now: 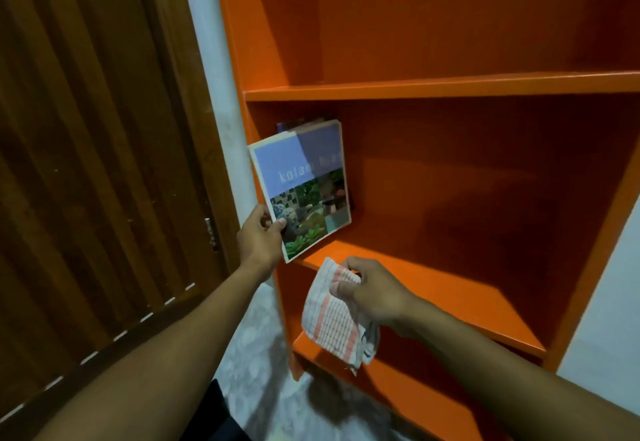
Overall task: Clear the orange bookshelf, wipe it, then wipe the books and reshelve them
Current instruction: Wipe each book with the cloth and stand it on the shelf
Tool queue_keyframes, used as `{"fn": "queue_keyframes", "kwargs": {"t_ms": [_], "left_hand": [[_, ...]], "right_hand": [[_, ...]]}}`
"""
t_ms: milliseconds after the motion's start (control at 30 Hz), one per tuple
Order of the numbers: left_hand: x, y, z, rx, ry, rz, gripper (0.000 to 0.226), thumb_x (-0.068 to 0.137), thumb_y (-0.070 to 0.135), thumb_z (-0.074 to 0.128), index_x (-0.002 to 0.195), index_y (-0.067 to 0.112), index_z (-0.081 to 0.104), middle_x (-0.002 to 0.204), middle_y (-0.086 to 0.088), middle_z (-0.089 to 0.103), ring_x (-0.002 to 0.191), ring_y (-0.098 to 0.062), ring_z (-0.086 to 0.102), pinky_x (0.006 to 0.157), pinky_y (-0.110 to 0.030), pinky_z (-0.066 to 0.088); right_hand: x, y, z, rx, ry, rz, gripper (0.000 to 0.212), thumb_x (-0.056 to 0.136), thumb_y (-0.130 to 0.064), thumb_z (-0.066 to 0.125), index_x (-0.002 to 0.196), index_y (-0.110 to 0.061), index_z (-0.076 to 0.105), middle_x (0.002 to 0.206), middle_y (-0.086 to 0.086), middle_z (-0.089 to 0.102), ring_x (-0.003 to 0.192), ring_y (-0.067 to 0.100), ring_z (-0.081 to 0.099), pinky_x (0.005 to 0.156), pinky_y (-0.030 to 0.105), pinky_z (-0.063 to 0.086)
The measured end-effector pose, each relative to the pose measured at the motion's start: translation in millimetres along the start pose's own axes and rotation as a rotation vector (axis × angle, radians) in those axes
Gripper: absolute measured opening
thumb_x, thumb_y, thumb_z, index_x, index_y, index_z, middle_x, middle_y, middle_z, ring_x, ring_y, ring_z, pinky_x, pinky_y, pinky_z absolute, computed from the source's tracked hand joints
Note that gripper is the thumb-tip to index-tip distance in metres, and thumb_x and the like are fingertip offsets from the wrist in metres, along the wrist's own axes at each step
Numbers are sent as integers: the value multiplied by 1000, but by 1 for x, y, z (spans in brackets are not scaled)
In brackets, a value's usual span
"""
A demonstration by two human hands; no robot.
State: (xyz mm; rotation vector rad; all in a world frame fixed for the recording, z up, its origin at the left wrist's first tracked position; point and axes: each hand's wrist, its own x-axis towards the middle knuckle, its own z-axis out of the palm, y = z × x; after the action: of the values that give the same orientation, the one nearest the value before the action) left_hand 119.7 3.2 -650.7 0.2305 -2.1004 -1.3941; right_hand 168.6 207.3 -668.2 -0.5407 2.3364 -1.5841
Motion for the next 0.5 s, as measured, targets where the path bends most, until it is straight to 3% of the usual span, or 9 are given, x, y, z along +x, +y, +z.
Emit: {"fn": "queue_keyframes", "kwargs": {"t_ms": [100, 200, 367, 500], "left_hand": [[2, -3, 20, 71, -35, 60, 4, 98, 12, 60, 97, 9, 59, 94, -10, 66, 85, -24, 62, 67, -37, 54], [4, -4, 42, 95, -13, 58, 6, 98, 10, 60, 93, 10, 57, 87, -9, 63, 78, -20, 58, 59, -28, 45], [19, -3, 75, 101, 32, -12, 10, 97, 6, 60, 89, 5, 54, 80, -11, 57, 70, -20, 48, 51, -27, 32], [36, -2, 100, 99, 79, -79, 18, 94, 0, 59, 81, 6, 48, 81, -13, 53, 71, -23, 44, 50, -31, 27]], "right_hand": [[8, 6, -10, 33, 24, -23, 16, 99, -16, 60, 95, -6, 47, 71, 17, 38, 60, 29, 34, 52, 36, 28], [14, 11, -18, 54, 52, -24, 20, 98, -16, 60, 101, -1, 48, 70, 17, 41, 59, 28, 35, 52, 35, 28], [17, 24, -25, 57, 80, -16, 17, 97, -19, 62, 97, -4, 53, 74, 17, 47, 63, 26, 43, 56, 37, 33], [19, 34, -31, 82, 92, -18, 17, 97, -19, 61, 96, -4, 53, 68, 16, 45, 59, 26, 39, 55, 37, 30]]}}
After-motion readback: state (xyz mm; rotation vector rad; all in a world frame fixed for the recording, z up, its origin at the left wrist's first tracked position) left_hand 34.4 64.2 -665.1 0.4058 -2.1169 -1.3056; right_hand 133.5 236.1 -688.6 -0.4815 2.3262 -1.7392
